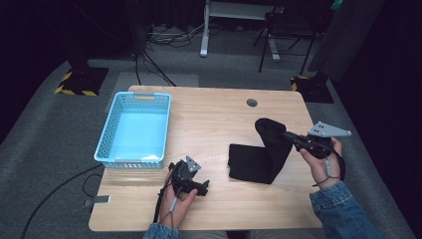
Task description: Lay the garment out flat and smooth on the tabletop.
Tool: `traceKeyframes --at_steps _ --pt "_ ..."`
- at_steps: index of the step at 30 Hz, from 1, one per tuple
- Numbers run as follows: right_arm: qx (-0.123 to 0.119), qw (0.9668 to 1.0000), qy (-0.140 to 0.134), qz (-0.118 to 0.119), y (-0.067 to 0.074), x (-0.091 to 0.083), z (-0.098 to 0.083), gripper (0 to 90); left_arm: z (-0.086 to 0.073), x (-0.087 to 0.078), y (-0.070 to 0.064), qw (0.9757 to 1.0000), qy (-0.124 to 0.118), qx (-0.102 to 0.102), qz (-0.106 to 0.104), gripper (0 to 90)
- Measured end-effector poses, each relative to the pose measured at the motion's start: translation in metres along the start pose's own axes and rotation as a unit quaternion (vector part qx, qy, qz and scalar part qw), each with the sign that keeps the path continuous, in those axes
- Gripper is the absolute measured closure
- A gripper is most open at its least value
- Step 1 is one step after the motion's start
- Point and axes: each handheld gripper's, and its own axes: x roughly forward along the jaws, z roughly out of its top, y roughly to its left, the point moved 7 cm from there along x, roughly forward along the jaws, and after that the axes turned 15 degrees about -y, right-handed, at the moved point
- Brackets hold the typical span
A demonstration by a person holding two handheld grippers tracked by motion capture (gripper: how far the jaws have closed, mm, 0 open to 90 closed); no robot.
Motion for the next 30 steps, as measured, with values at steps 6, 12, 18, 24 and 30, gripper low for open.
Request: traceKeyframes --at_steps 6,12,18,24,30 --pt "0.014 0.9994 0.010 -0.031 -0.024 -0.022 -0.020 85.8 0.000 0.000 0.000 1.0000 0.000 0.000 0.000 0.5" --pt "0.085 0.9872 0.005 -0.135 -0.063 -0.063 -0.048 37.2 0.000 0.000 0.000 1.0000 0.000 0.000 0.000 0.5" --pt "0.080 0.9887 0.002 -0.127 -0.065 -0.067 -0.053 37.2 0.000 0.000 0.000 1.0000 0.001 0.000 0.000 0.5" --pt "0.073 0.9927 0.009 -0.095 -0.053 -0.049 -0.056 37.3 -0.001 -0.002 -0.002 1.0000 0.001 0.004 -0.005 0.5" --pt "0.064 0.9951 0.039 -0.065 -0.039 -0.022 -0.067 37.2 -0.004 -0.007 -0.003 1.0000 0.000 0.004 -0.007 0.5"
